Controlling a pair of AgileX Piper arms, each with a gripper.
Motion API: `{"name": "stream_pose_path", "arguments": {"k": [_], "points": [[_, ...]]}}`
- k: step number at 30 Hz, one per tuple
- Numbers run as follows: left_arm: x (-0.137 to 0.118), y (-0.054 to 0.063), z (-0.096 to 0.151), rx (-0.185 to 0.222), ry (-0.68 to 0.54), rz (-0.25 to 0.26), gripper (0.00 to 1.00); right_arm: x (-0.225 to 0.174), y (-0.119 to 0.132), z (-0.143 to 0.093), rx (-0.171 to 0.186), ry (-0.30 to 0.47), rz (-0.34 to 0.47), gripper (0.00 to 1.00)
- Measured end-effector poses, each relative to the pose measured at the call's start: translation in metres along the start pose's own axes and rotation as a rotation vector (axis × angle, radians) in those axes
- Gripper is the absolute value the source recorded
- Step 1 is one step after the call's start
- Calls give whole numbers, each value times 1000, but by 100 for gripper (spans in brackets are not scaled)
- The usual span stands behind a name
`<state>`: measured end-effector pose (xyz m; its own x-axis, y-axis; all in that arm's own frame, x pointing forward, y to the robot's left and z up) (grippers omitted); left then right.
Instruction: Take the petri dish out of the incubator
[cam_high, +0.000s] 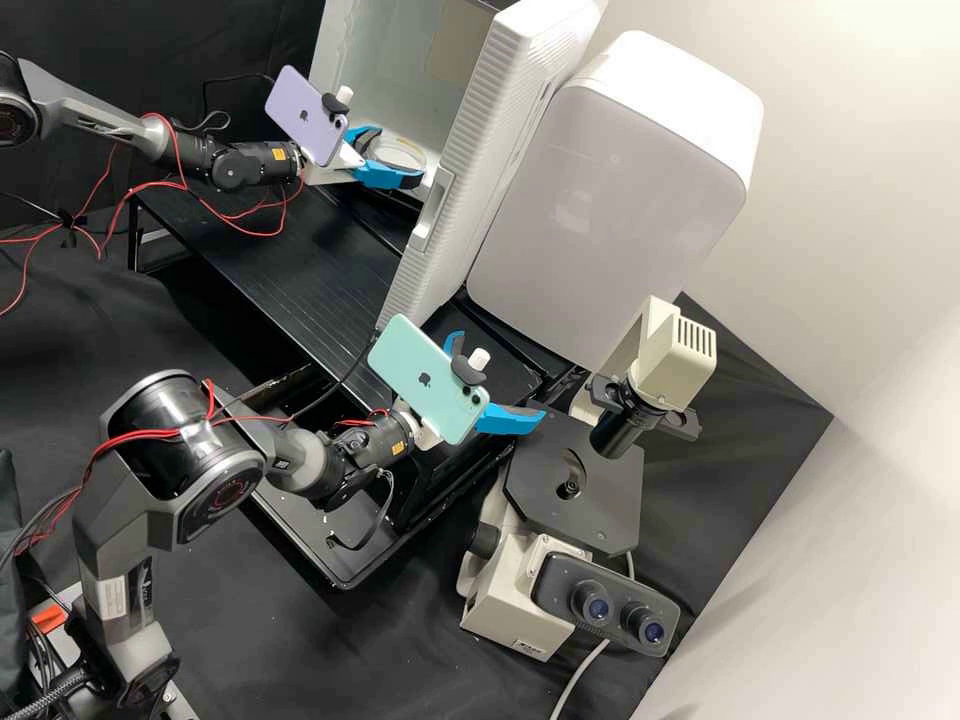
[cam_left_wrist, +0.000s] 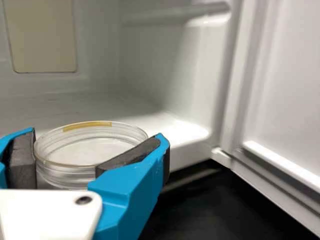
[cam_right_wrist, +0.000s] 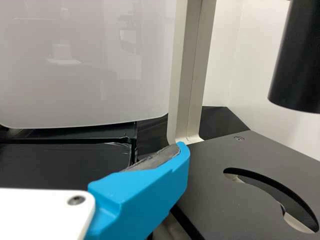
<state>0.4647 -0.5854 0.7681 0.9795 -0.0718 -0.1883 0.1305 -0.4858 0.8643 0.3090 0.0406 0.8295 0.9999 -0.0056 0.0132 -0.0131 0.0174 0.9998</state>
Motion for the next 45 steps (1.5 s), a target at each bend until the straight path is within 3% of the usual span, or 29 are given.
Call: {"name": "stream_pose_path", "arguments": {"k": [3,7,12,24,33,39,45], "points": [[-14,0,3,-4,-31,-20,0,0,0,0,0,0,0,100],[-38,-1,7,31,-73,-48,0,0,0,0,0,0,0,100],[-64,-7,6,41,-102,-68,0,0,0,0,0,0,0,100],[-128,-22,-6,57,-137,-50,0,0,0,0,0,0,0,100],[-174,-42,-12,66,-160,-54,0,0,0,0,0,0,0,100],[-188,-57,-8,28,-205,-94,0,0,0,0,0,0,0,100],[-189,-59,-4,-17,-225,-112,0,0,0,0,0,0,0,100]]}}
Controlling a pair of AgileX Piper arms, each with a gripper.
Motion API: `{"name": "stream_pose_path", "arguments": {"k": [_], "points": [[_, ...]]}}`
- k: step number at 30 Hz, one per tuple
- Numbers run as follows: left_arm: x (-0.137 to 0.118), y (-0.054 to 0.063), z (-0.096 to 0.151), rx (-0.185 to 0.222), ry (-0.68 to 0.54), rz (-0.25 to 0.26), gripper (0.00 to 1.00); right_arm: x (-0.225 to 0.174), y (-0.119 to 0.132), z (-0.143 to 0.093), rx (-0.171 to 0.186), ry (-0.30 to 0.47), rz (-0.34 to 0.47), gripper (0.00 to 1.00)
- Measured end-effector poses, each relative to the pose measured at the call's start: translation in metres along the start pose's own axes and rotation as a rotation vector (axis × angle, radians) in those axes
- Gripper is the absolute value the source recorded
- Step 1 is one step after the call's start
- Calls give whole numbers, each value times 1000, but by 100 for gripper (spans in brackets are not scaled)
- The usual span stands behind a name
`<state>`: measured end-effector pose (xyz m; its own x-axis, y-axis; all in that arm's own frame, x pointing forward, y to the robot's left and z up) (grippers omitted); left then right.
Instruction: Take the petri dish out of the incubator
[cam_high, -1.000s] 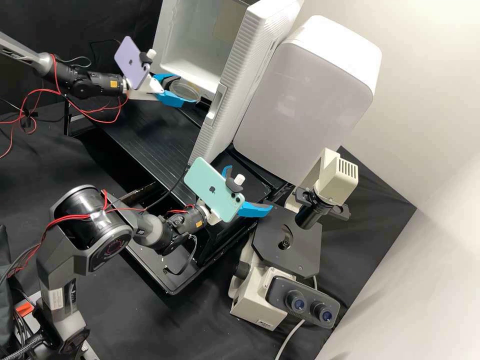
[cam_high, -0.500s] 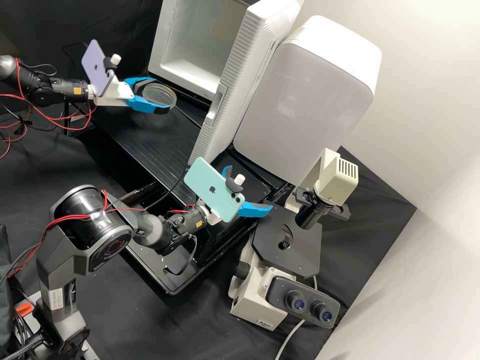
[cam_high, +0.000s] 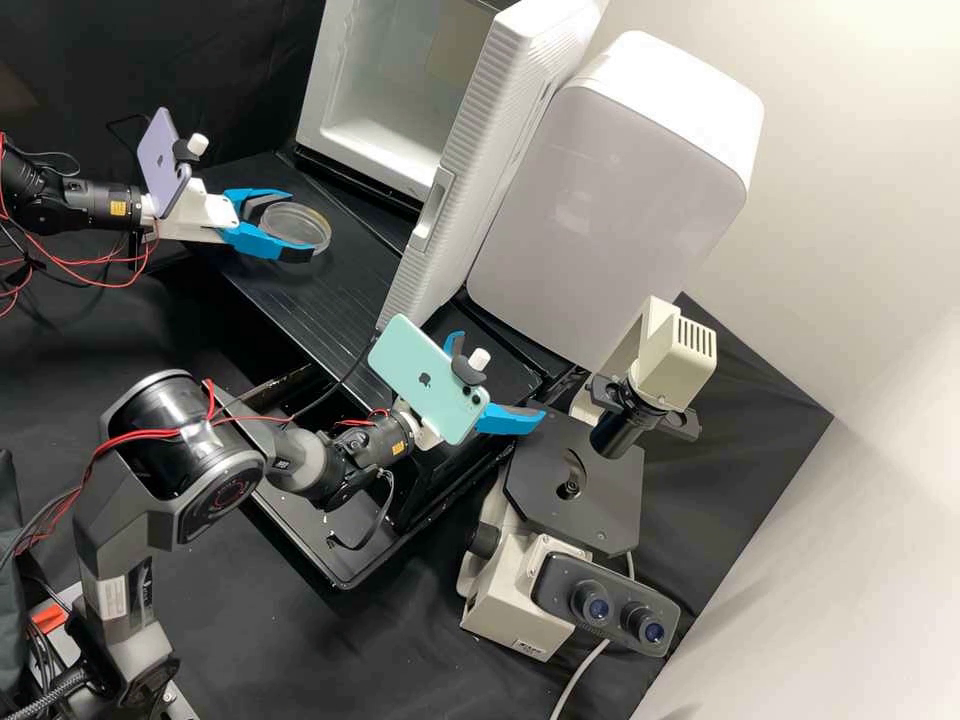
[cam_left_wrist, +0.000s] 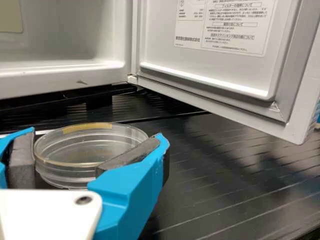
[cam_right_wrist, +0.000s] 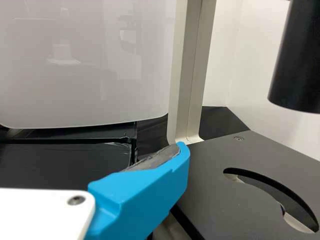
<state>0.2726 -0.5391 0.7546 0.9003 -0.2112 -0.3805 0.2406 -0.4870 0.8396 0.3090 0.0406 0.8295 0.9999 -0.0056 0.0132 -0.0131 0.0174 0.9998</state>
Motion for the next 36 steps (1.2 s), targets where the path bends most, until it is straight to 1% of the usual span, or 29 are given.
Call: {"name": "stream_pose_path", "arguments": {"k": [2,3,5,6,10,14,17,18,20,21,23,24,25,28,32,36], "points": [[1,-2,1,-16,-8,-11,0,0,0,0,0,0,0,100],[1,-4,1,-31,-8,-16,0,0,0,0,0,0,0,100],[1,-8,2,-41,-9,-32,0,0,0,0,0,0,0,100],[0,-11,2,-52,-10,-43,0,0,0,0,0,0,0,100],[-3,-19,4,-53,-17,-68,0,0,0,0,0,0,0,100],[-6,-24,7,-59,-34,-61,0,0,0,0,0,0,0,100],[-6,-26,8,-54,-34,-49,0,0,0,0,0,0,0,100],[-6,-27,9,-47,-33,-49,100,0,0,0,0,0,0,100],[-5,-27,9,-29,-27,-46,100,0,0,0,0,0,0,100],[-5,-28,10,-9,-22,-44,100,0,0,0,0,0,0,100],[-5,-29,11,17,-22,-45,100,0,0,0,0,0,0,100],[-5,-29,12,43,-21,-46,100,0,0,0,0,0,0,100],[-5,-30,12,52,-19,-49,100,0,0,0,0,0,0,100],[-4,-32,13,75,-13,-50,100,0,0,0,0,0,0,100],[-4,-31,15,107,-3,-32,100,0,0,0,0,0,0,100],[-4,-32,16,121,10,-26,100,0,0,0,0,0,0,100]]}}
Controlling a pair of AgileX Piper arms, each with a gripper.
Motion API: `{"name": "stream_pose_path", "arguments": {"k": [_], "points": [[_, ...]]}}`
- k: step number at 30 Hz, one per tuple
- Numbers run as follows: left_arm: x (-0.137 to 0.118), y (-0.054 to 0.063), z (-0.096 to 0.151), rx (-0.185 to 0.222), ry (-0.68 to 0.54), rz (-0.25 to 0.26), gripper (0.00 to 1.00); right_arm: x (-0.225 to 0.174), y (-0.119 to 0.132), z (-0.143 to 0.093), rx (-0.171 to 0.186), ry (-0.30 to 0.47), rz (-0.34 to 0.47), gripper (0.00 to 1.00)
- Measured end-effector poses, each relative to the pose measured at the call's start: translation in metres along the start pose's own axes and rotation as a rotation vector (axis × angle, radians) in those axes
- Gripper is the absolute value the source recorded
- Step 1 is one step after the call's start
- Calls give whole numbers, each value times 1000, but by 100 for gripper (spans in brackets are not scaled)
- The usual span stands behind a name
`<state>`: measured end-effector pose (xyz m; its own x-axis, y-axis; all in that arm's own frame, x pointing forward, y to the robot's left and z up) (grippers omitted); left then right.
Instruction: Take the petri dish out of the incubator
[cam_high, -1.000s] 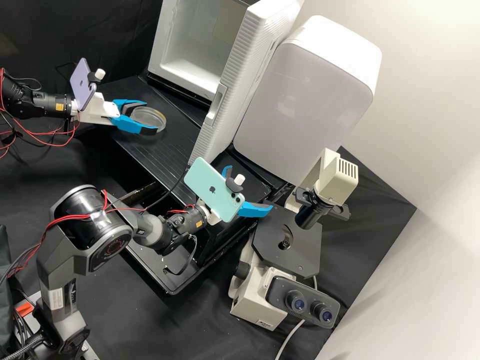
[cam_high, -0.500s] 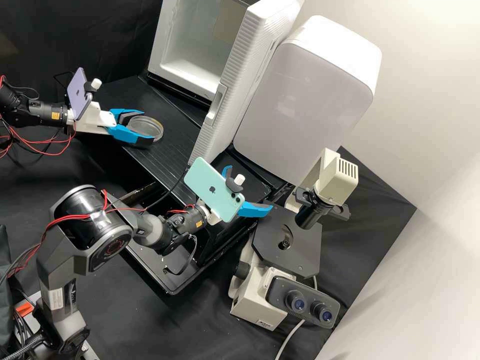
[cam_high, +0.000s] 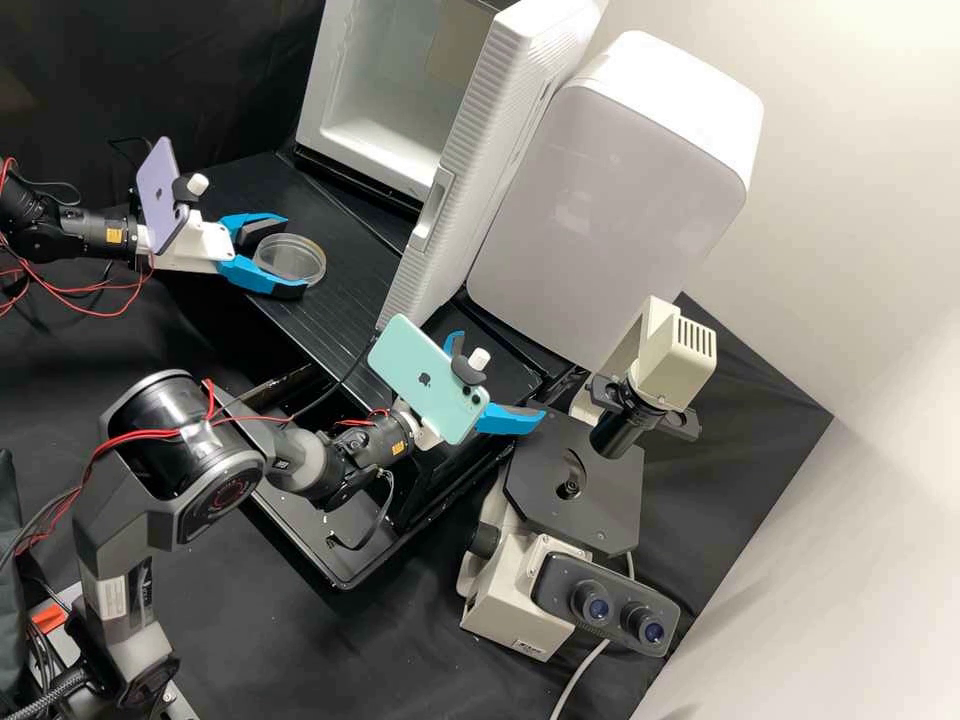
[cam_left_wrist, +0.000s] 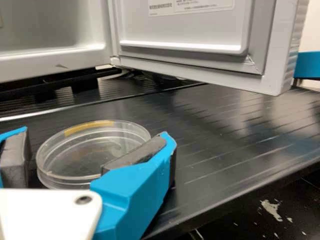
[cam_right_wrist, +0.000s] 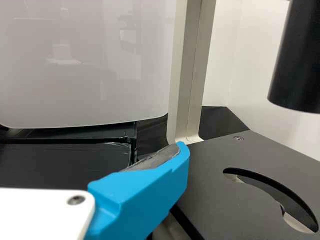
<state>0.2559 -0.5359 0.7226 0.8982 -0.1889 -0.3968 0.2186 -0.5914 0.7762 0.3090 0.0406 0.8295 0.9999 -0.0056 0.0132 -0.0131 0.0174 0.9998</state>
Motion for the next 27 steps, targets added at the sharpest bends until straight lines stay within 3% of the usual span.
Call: {"name": "stream_pose_path", "arguments": {"k": [16,27], "points": [[-3,-1,12,34,-23,39,100,0,0,0,0,0,0,100],[-6,-4,15,6,-100,32,100,0,0,0,0,0,0,100]]}}
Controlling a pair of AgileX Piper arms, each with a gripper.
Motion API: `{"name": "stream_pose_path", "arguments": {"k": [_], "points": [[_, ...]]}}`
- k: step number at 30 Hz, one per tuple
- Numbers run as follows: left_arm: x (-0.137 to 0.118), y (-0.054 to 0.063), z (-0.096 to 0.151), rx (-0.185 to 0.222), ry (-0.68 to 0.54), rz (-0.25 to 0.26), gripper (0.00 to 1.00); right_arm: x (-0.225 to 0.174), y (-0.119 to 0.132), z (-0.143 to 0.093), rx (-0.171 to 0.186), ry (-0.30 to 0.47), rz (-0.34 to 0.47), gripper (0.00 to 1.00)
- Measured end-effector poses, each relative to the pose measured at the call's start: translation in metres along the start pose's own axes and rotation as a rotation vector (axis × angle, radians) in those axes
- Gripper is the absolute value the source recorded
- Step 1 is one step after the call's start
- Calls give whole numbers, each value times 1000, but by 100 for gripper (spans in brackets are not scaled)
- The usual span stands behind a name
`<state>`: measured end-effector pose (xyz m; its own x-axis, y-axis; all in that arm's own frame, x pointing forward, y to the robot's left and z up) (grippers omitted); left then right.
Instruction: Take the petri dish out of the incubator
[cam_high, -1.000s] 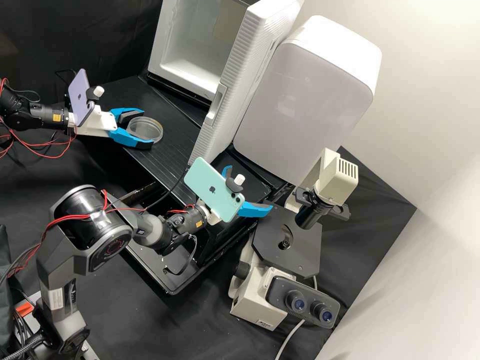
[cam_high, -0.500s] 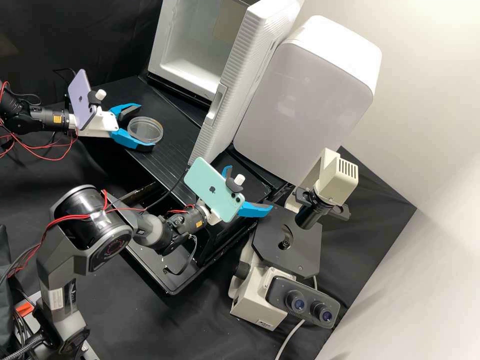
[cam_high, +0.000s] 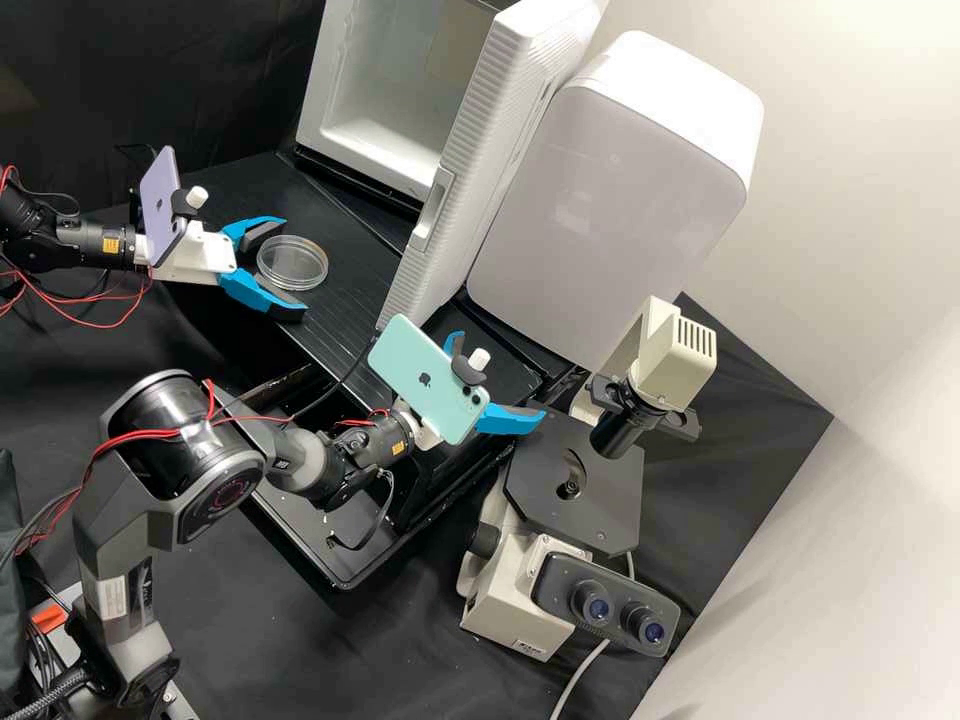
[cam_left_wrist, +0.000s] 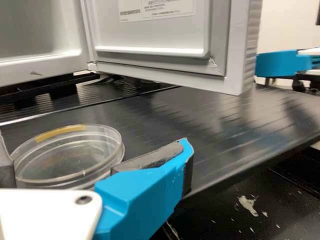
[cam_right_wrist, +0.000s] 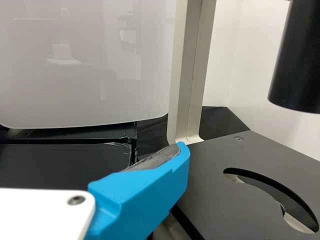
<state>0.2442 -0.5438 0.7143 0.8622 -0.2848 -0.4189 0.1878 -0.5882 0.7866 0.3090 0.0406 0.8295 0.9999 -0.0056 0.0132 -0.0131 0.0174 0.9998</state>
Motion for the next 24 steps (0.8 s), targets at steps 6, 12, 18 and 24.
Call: {"name": "stream_pose_path", "arguments": {"k": [6,12,18,24], "points": [[-10,1,-4,-25,-1,88,100,0,0,0,0,0,0,100],[-15,8,-6,-39,6,192,100,0,0,0,0,0,0,100],[-19,14,-8,-48,38,248,100,0,0,0,0,0,0,100],[-19,14,-10,-32,86,257,100,0,0,0,0,0,0,100]]}}
